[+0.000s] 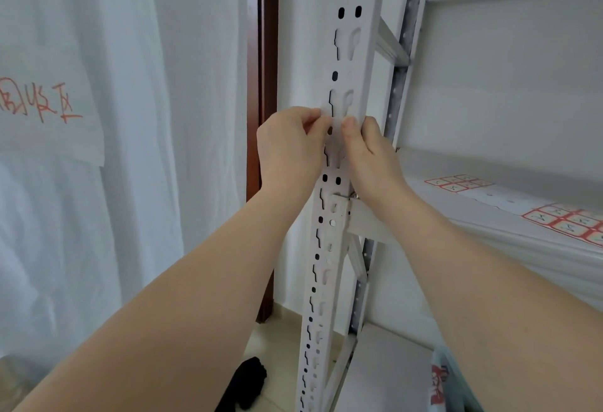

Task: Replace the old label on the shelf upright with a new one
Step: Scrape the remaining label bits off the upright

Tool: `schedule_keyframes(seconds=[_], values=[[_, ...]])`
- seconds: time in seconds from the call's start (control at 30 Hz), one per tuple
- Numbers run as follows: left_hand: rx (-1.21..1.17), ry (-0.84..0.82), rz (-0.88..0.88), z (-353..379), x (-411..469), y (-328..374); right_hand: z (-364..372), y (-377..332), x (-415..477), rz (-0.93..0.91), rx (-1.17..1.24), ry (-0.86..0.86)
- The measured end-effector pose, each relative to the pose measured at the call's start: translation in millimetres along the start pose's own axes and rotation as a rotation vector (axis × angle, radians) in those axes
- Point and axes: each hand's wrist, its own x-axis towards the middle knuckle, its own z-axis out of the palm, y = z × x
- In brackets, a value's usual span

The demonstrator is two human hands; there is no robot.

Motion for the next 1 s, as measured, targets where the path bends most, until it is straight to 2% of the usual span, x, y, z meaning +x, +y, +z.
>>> schedule_keyframes(seconds=[0.47,0.77,1.0], values=[[0.146,0.157,0.112,20.4,-6.7,-8.7,0.2,0.5,0.4,-0.004,-0.030,-0.004],[0.215,0.157,0.119,26.1,-4.6,-13.0,-0.2,-0.6,0.0,0.002,-0.031,-0.010],[0.162,0.148,0.096,23.9,-5.7,-10.5,-0.6,-0.8,0.0,0.009,-0.026,-0.011]])
